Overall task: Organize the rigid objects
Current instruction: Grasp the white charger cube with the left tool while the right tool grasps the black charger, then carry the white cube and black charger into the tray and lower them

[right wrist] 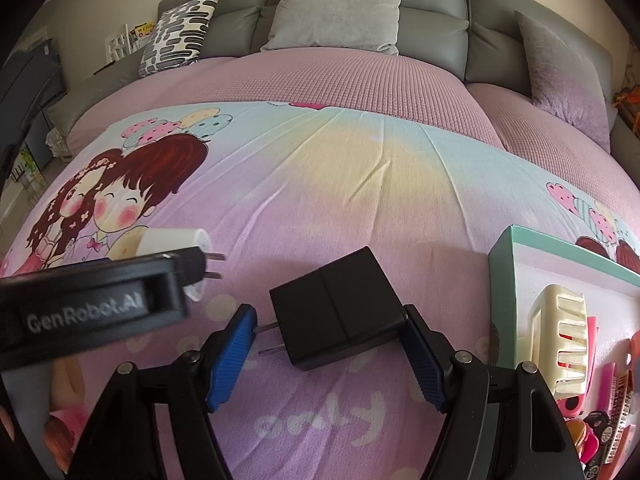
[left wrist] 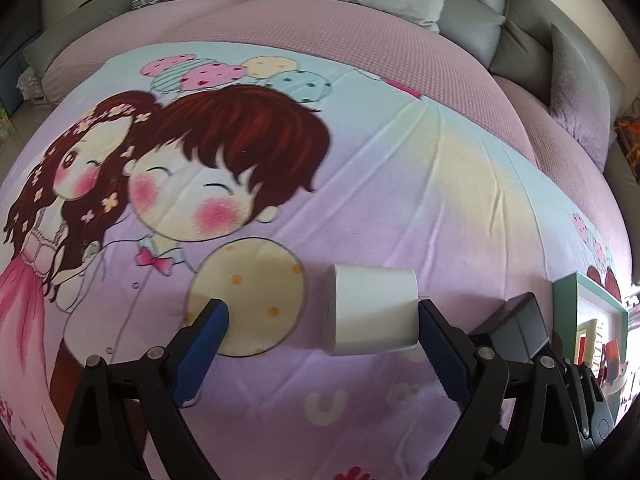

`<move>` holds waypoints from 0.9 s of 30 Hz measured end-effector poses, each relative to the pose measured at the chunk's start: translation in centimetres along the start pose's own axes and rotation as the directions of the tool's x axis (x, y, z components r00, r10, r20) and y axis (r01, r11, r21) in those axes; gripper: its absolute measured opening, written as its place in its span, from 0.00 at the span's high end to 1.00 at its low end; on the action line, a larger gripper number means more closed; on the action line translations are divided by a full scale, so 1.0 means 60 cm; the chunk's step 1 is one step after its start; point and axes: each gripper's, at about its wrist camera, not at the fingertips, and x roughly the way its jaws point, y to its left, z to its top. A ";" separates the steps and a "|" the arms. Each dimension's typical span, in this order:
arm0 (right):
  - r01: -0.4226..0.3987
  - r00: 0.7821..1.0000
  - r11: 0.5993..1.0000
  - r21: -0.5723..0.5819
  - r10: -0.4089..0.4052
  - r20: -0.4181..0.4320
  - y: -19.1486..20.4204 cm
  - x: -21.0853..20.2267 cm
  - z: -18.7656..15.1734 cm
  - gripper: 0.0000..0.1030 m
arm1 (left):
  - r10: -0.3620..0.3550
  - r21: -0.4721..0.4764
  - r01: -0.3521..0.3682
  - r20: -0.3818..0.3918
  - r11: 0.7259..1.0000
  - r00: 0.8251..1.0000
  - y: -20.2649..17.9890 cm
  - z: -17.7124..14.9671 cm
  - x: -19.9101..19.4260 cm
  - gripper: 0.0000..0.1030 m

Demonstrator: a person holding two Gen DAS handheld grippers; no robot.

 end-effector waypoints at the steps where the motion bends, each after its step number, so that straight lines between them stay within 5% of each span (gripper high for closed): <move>1: 0.000 1.000 1.000 0.000 0.000 0.000 0.000 0.000 0.000 0.27 | 0.010 -0.012 -0.010 0.004 1.000 1.000 0.007 0.000 -0.001 0.09; 8: 0.001 1.000 1.000 0.001 -0.001 0.001 0.000 0.000 0.000 0.27 | 0.049 -0.022 -0.048 0.028 0.999 0.998 0.011 0.000 -0.003 0.10; 10: 0.000 1.000 1.000 0.002 0.000 0.002 0.000 0.000 -0.001 0.27 | 0.036 -0.006 -0.036 0.035 0.999 0.999 0.003 -0.003 -0.007 0.20; 12: -0.004 1.000 1.000 0.010 0.004 0.005 -0.001 -0.002 0.000 0.27 | -0.002 0.002 0.002 0.045 1.000 0.999 -0.003 -0.004 -0.014 0.44; 14: -0.008 1.000 1.000 0.017 0.008 0.007 -0.003 -0.004 0.001 0.27 | -0.020 0.018 0.020 0.049 1.000 0.999 -0.011 -0.005 -0.016 0.53; 27: -0.026 0.996 0.995 0.094 0.018 0.085 -0.032 -0.051 0.013 0.27 | -0.039 0.039 0.036 0.103 0.999 0.994 -0.018 -0.007 -0.055 0.55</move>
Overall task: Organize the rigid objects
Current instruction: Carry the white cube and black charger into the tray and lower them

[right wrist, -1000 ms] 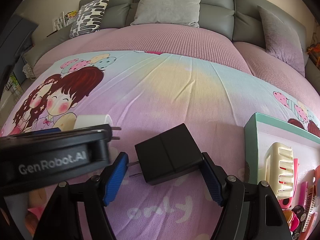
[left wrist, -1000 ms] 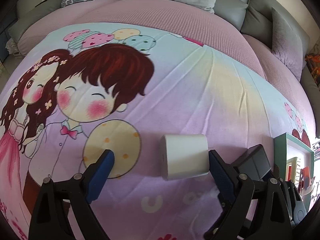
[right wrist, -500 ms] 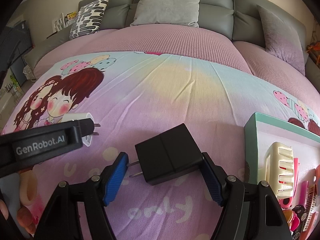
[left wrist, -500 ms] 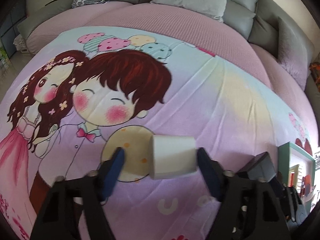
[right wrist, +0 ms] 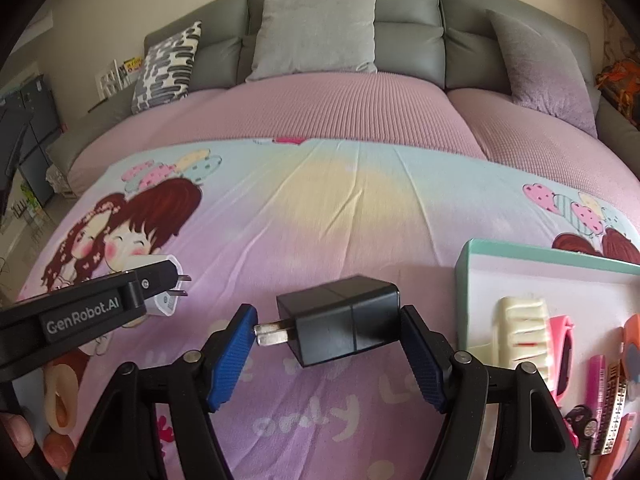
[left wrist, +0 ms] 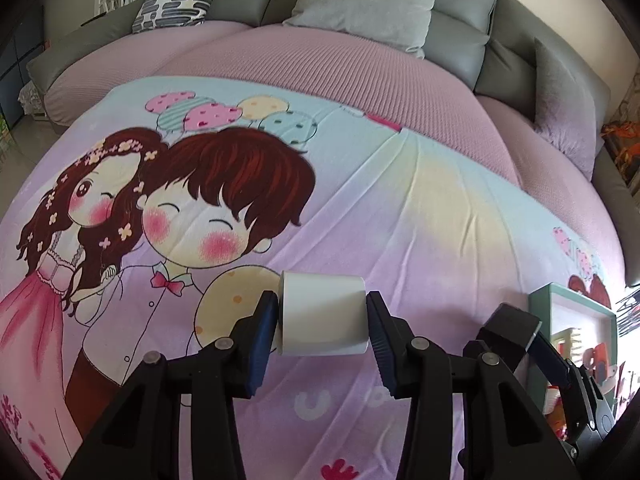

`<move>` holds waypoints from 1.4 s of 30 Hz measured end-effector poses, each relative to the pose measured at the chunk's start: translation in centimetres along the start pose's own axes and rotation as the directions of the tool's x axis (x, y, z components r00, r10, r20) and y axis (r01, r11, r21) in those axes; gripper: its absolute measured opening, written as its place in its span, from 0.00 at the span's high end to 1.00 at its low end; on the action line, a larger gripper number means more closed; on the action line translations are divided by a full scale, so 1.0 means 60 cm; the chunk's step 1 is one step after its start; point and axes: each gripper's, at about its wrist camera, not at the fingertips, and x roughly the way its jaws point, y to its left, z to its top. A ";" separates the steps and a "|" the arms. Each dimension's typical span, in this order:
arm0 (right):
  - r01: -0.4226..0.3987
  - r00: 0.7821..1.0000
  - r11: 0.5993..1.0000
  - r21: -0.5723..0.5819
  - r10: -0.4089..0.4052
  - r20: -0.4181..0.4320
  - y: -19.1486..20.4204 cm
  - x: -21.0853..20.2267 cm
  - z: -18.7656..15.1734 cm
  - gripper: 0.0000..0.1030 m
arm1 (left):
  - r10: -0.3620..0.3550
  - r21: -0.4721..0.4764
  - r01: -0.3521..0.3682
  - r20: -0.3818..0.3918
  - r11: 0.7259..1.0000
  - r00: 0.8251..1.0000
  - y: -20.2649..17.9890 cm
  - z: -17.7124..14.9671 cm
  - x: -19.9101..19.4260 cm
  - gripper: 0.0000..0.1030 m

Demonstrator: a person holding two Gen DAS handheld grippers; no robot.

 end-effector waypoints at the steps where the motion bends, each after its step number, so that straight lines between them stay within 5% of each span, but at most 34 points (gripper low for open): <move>1: -0.002 1.000 1.000 0.001 0.002 0.007 -0.002 -0.006 0.001 0.27 | -0.008 0.004 0.008 0.013 1.000 1.000 -0.003 0.000 -0.009 0.55; 10: -0.001 0.998 1.000 0.020 -0.001 0.065 -0.024 -0.061 0.005 0.27 | -0.030 0.054 0.026 0.076 0.998 0.997 -0.041 0.001 -0.060 0.55; 22: 0.140 0.987 0.974 0.179 -0.152 0.053 -0.144 -0.158 -0.020 0.27 | -0.144 0.224 0.112 0.129 0.968 0.981 -0.150 -0.022 -0.128 0.55; 33: 0.307 0.951 0.904 0.298 -0.306 -0.052 -0.257 -0.201 -0.070 0.27 | -0.261 0.358 0.227 0.049 0.906 0.964 -0.255 -0.078 -0.141 0.55; 42: 0.337 0.941 0.883 0.326 -0.324 -0.096 -0.298 -0.210 -0.092 0.27 | -0.346 0.463 0.329 -0.052 0.823 0.937 -0.347 -0.127 -0.127 0.55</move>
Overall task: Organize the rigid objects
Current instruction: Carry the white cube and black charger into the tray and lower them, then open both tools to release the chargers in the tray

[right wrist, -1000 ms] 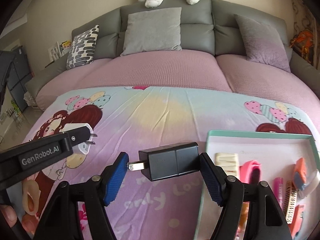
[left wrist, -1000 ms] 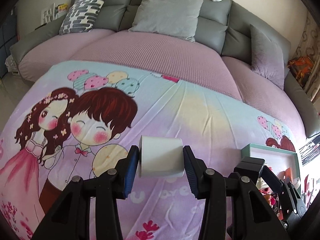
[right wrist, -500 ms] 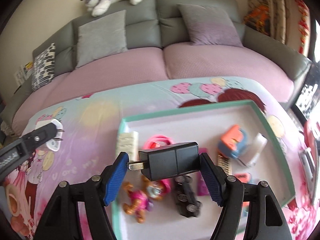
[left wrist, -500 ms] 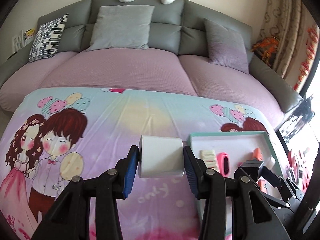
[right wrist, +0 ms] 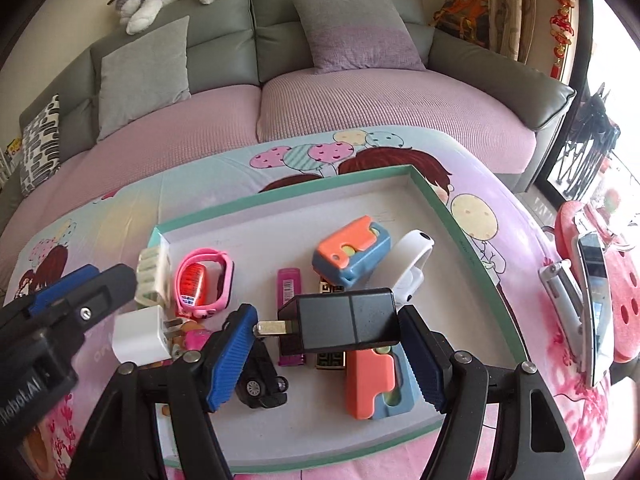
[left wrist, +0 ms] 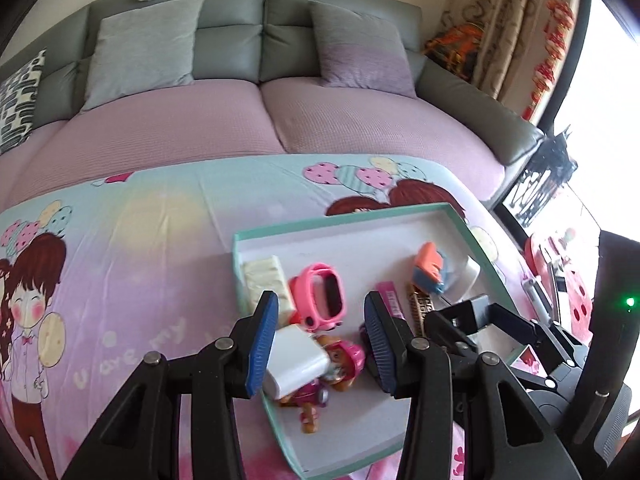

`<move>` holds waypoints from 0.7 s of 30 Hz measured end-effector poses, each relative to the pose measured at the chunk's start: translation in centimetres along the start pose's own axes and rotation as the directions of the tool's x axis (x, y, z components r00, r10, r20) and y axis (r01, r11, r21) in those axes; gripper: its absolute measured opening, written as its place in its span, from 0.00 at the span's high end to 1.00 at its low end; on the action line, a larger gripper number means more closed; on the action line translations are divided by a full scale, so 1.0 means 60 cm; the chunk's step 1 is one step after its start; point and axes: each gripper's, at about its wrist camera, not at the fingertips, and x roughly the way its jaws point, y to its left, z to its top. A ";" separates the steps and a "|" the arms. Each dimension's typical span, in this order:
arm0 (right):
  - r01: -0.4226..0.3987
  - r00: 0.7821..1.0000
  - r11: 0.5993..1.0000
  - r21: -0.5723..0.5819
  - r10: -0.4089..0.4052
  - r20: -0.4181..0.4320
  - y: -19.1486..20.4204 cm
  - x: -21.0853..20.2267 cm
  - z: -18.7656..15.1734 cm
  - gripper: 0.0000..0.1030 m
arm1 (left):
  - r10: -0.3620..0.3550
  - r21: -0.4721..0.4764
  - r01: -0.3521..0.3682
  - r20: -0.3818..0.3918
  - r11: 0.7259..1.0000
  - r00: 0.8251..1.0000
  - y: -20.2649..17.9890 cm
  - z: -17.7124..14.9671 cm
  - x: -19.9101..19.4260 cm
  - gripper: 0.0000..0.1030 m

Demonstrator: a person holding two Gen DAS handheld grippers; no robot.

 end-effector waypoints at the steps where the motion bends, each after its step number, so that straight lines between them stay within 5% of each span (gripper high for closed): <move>1: 0.002 1.000 1.000 -0.002 -0.002 -0.007 0.000 0.004 -0.001 0.27 | -0.002 0.009 0.002 -0.011 1.000 1.000 -0.007 -0.002 0.005 0.55; 6: -0.006 1.000 1.000 -0.006 0.006 -0.017 0.000 0.010 -0.003 0.27 | 0.017 -0.012 -0.017 -0.018 1.000 1.000 0.005 -0.005 0.006 0.55; 16: -0.012 0.999 1.000 -0.029 0.011 -0.047 0.010 0.023 -0.007 0.27 | 0.154 -0.204 -0.151 -0.005 0.967 0.988 0.120 -0.019 -0.028 0.55; 21: -0.013 0.998 1.000 -0.025 0.012 -0.059 0.009 0.029 -0.007 0.27 | 0.189 -0.223 -0.188 -0.018 0.957 0.982 0.132 -0.033 -0.031 0.38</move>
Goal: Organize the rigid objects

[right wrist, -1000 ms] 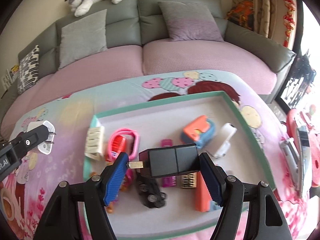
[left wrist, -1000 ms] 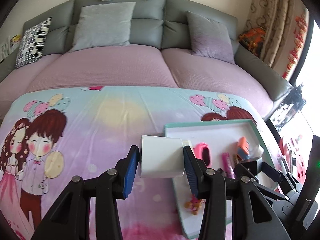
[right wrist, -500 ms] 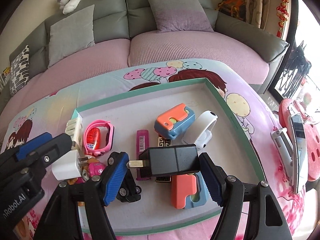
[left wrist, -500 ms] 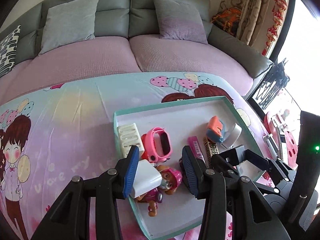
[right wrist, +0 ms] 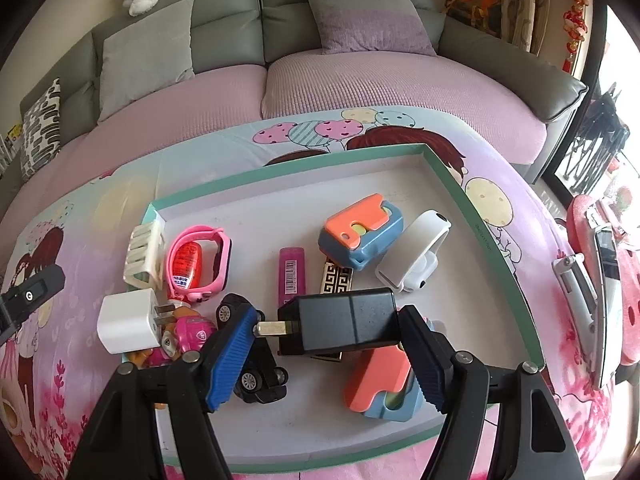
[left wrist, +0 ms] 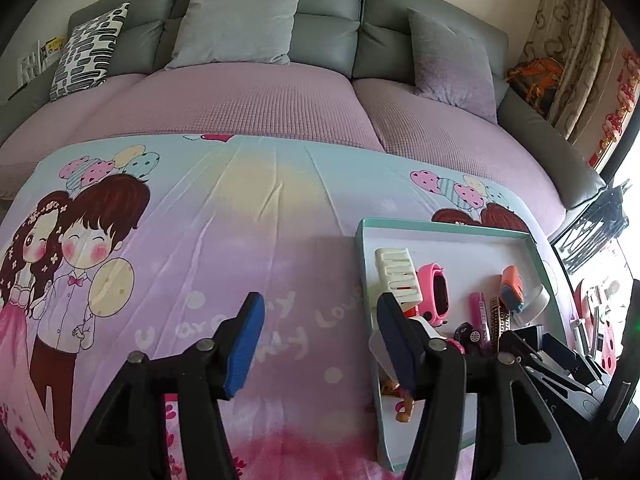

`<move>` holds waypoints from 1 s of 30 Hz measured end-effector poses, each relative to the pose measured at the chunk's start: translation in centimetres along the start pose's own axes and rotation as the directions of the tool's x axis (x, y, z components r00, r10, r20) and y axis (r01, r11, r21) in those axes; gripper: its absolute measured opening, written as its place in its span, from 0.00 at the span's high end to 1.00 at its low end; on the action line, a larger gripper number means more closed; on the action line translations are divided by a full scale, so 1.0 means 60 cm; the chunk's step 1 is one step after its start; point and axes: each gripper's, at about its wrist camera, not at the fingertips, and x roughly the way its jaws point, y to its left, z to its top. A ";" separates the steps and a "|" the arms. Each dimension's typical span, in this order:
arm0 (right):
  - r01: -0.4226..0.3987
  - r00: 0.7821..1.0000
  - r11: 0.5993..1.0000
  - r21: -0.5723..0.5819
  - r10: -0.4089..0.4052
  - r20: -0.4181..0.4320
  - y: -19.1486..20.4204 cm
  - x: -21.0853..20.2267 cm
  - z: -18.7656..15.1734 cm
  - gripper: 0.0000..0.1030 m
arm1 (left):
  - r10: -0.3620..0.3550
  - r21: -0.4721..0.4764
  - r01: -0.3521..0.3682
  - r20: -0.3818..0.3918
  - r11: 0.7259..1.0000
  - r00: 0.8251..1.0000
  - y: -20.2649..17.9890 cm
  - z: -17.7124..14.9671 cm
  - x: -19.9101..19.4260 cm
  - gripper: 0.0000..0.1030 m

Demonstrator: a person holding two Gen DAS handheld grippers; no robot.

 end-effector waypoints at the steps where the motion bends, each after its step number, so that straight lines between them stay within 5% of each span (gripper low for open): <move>1: 0.000 1.000 1.000 0.000 0.000 -0.001 0.000 0.001 0.000 0.26 | 0.004 0.003 -0.004 0.000 1.000 1.000 0.001 -0.004 -0.001 0.37; 9: 0.006 1.000 1.000 -0.012 -0.005 0.017 -0.001 -0.005 -0.017 0.01 | 0.043 0.002 -0.043 -0.051 0.999 0.998 0.018 -0.051 0.013 0.24; 12: 0.001 1.000 1.000 -0.018 0.000 0.023 -0.002 -0.013 -0.028 0.01 | 0.068 -0.002 -0.068 -0.053 0.998 0.996 0.028 -0.067 0.010 0.12; 17: -0.009 1.000 0.999 -0.041 0.010 0.025 0.005 -0.023 -0.049 0.01 | 0.106 0.011 -0.105 -0.060 0.994 0.993 0.036 -0.095 0.006 0.11; 20: -0.033 0.999 0.998 -0.045 0.034 0.020 0.010 -0.026 -0.064 0.01 | 0.122 0.012 -0.121 -0.067 0.993 0.990 0.038 -0.110 0.006 0.02; 30: -0.054 0.999 0.996 -0.073 0.053 -0.005 0.015 -0.029 -0.099 0.01 | 0.108 0.025 -0.106 -0.084 0.994 0.991 0.032 -0.136 -0.006 0.02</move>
